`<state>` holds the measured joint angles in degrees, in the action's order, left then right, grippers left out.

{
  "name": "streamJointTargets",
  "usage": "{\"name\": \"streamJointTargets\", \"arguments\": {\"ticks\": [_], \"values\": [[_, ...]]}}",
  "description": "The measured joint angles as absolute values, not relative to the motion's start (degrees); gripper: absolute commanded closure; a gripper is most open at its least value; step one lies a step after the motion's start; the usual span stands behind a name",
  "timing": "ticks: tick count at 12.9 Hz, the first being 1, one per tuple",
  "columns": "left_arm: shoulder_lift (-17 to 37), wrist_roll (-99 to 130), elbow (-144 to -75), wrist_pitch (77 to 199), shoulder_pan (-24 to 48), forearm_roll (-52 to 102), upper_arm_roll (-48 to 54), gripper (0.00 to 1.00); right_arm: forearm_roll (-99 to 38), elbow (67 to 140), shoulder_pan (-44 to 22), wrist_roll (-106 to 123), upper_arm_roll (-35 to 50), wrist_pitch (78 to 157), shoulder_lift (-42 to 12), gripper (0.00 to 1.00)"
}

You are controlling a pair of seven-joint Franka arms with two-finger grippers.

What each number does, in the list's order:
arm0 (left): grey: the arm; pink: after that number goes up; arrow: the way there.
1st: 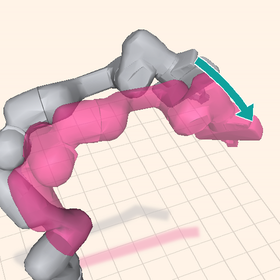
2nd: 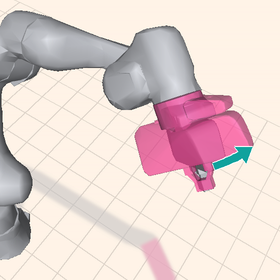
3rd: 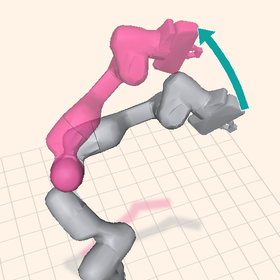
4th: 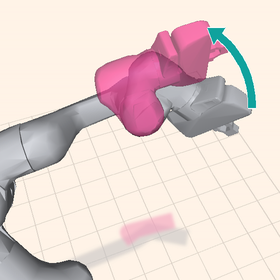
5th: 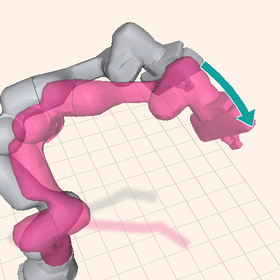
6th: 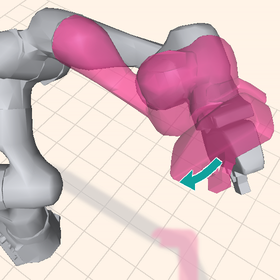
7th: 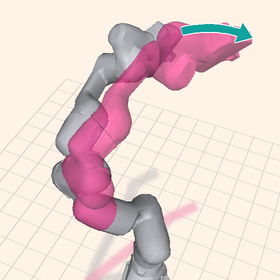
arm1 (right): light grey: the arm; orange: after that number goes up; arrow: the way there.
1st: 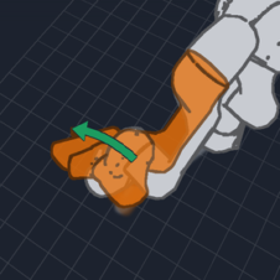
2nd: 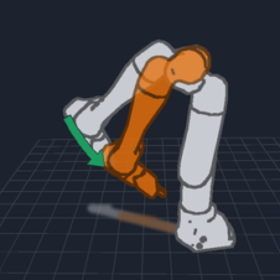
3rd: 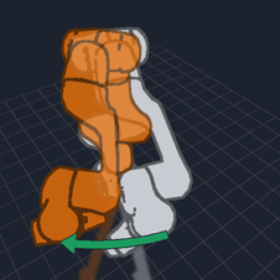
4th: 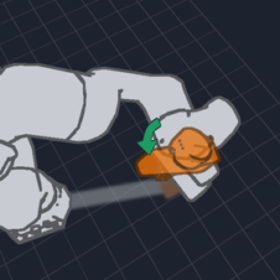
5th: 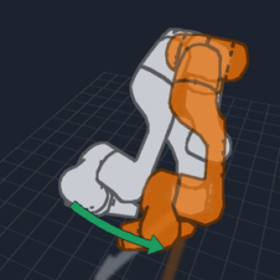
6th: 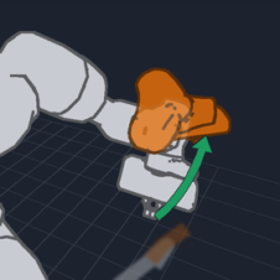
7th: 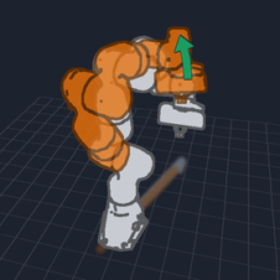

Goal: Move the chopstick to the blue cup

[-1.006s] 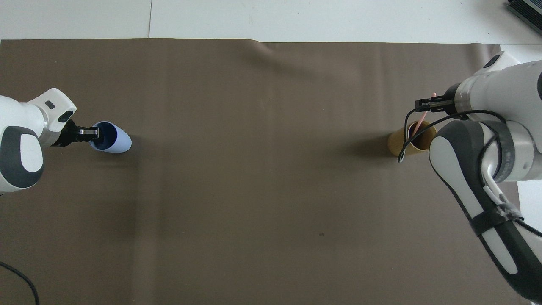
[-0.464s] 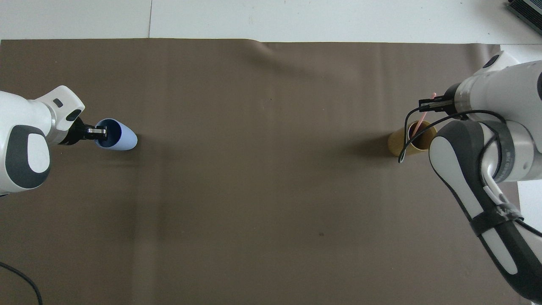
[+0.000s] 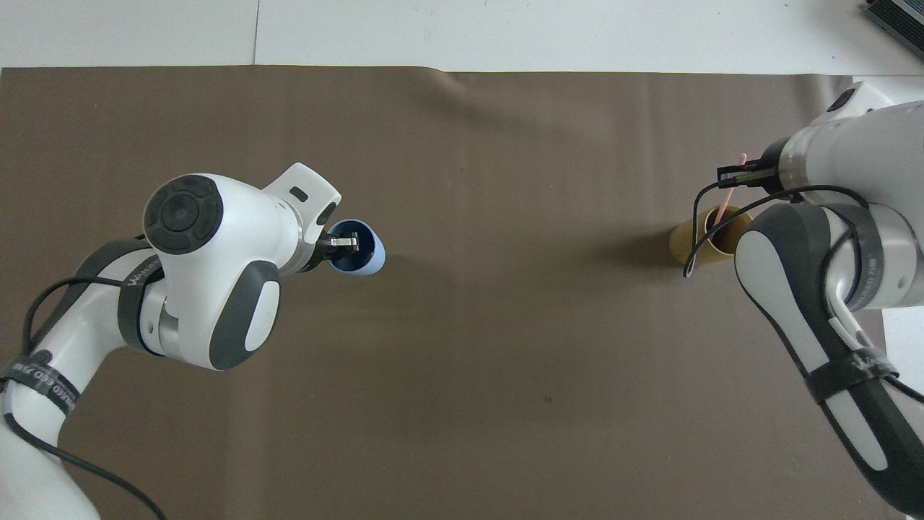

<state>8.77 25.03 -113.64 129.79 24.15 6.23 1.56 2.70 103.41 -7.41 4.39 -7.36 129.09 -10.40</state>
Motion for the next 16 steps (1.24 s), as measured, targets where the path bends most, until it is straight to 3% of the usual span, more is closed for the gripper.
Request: {"name": "streamJointTargets", "arguments": {"ticks": [4,11,12,13,15,16], "values": [[10.2,35.6,-113.4,131.0,31.6,3.4,1.6,1.0,2.7,102.9,-7.5,4.5,-7.3,126.7,-6.9,1.0],[14.0,39.1,-110.6,131.7,36.3,2.1,1.6,0.97,2.7,97.6,-7.9,4.6,-7.1,111.4,1.5,1.0],[14.5,39.1,-110.6,131.7,36.3,1.8,1.6,0.78,2.7,97.4,-7.9,4.6,-7.1,111.0,1.9,1.0],[15.0,39.1,-110.6,131.8,36.3,1.7,1.6,0.45,2.7,97.4,-7.9,4.6,-7.1,110.9,1.9,1.0],[15.5,39.1,-110.5,131.9,36.5,1.6,1.7,0.08,2.7,97.4,-8.2,4.6,-6.8,110.9,1.8,1.0],[15.5,39.1,-110.3,131.9,36.5,1.6,1.7,0.0,2.7,97.4,-8.7,4.6,-6.5,110.9,1.8,1.0]]}}
